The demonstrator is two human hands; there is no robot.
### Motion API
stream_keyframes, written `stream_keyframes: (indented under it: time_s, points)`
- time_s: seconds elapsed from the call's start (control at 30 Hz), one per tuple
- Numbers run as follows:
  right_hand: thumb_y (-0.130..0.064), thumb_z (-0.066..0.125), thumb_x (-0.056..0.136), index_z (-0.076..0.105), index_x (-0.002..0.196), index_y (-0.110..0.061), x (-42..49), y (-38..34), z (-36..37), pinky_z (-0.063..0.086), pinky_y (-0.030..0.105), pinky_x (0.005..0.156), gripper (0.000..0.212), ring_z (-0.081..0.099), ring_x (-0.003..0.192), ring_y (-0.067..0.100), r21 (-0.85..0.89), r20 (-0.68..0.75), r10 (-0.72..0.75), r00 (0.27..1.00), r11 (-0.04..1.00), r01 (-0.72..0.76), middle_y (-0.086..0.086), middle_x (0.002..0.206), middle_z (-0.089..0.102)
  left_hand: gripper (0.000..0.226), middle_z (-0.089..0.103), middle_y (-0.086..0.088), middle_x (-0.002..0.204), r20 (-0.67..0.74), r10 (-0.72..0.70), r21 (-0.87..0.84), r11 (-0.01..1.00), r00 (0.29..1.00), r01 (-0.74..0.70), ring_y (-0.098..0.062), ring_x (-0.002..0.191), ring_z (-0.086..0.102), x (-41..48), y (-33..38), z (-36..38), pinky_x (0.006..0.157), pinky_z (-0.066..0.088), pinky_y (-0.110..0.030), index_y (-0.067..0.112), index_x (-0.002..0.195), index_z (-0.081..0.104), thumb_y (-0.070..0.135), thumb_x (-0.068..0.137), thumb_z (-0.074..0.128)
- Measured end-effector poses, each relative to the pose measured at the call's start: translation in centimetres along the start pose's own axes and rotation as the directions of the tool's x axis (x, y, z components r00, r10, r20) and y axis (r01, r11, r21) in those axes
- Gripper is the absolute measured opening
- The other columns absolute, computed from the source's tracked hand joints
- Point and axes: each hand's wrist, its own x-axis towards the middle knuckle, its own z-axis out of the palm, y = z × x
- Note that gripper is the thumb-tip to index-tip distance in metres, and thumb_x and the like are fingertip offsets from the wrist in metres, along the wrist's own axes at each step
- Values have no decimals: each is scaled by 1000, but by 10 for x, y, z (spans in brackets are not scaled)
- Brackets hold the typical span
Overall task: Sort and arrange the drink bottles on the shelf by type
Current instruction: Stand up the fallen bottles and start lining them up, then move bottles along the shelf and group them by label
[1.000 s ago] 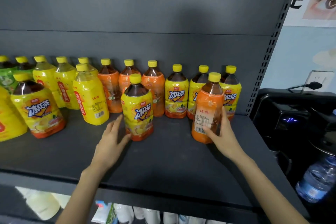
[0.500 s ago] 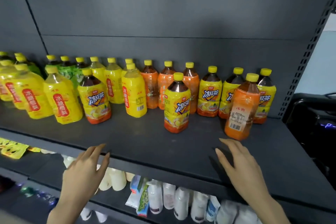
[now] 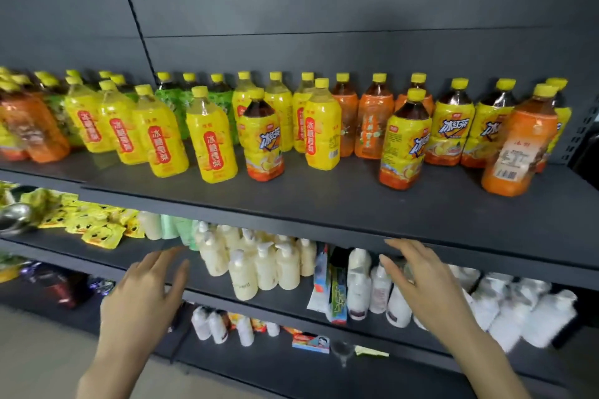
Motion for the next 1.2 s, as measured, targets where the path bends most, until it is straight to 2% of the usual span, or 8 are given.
stream_keyframes:
  time_s: [0.13, 0.4, 0.47, 0.57, 0.7, 0.83, 1.0, 1.2]
  points:
    - [-31, 50, 95, 58, 122, -20, 6, -36, 23, 39, 30, 83, 30, 55, 107, 21, -73, 26, -20, 999, 997, 22, -5, 119, 60, 27, 64, 3, 110, 38, -24, -6, 1000, 999, 24, -29, 86, 63, 11, -39, -7, 60, 48, -37, 29, 115, 63, 35, 91, 54]
    - [-39, 43, 98, 46, 137, -22, 45, -107, 84, 35, 34, 97, 43, 47, 124, 18, -111, 107, -71, 992, 990, 83, -6, 138, 50, 29, 63, -5, 115, 70, -125, -19, 992, 990, 126, -34, 94, 61, 46, -103, -4, 66, 40, -37, 20, 117, 63, 32, 92, 56]
    - [-45, 41, 97, 48, 137, -21, 57, -124, 103, 39, 37, 97, 47, 49, 124, 19, -89, 109, -70, 992, 993, 80, -4, 136, 53, 29, 64, -5, 112, 57, -142, 4, 990, 988, 142, -34, 95, 60, 60, -127, -4, 65, 42, -38, 21, 116, 63, 34, 91, 56]
    - [-58, 27, 89, 53, 132, -21, 77, -155, 129, 43, 38, 92, 63, 55, 117, 21, -44, 87, -81, 993, 995, 85, -3, 130, 58, 27, 66, -6, 105, 47, -163, 5, 987, 986, 163, -35, 94, 59, 86, -160, -7, 64, 44, -39, 22, 113, 63, 34, 90, 56]
    - [-42, 45, 96, 52, 133, -21, 102, -196, 154, 39, 35, 94, 43, 51, 122, 19, -17, 83, -49, 995, 999, 50, -3, 134, 54, 30, 64, -2, 111, 69, -193, 30, 981, 979, 191, -31, 96, 59, 124, -201, -14, 67, 41, -37, 27, 117, 61, 39, 92, 51]
    - [-36, 50, 95, 55, 130, -18, 124, -236, 180, 41, 38, 90, 39, 54, 118, 23, -5, 59, -50, 997, 999, 50, 0, 130, 58, 27, 65, -6, 108, 18, -183, 37, 983, 983, 182, -34, 94, 60, 154, -243, -27, 64, 39, -36, 23, 115, 62, 33, 91, 55]
    - [-36, 49, 95, 52, 132, -20, 136, -290, 216, 39, 35, 90, 40, 52, 119, 20, -28, 97, -83, 992, 996, 86, -2, 132, 56, 26, 68, -5, 101, -2, -162, 34, 986, 987, 162, -36, 88, 63, 177, -303, -41, 61, 46, -37, 22, 114, 63, 31, 90, 59]
    - [-42, 44, 97, 50, 133, -21, 141, -355, 262, 39, 36, 92, 43, 51, 121, 21, -57, 96, -58, 994, 996, 64, -2, 135, 52, 33, 64, -9, 112, 34, -167, 7, 986, 985, 167, -39, 94, 61, 213, -386, -44, 65, 44, -40, 23, 122, 59, 35, 91, 56]
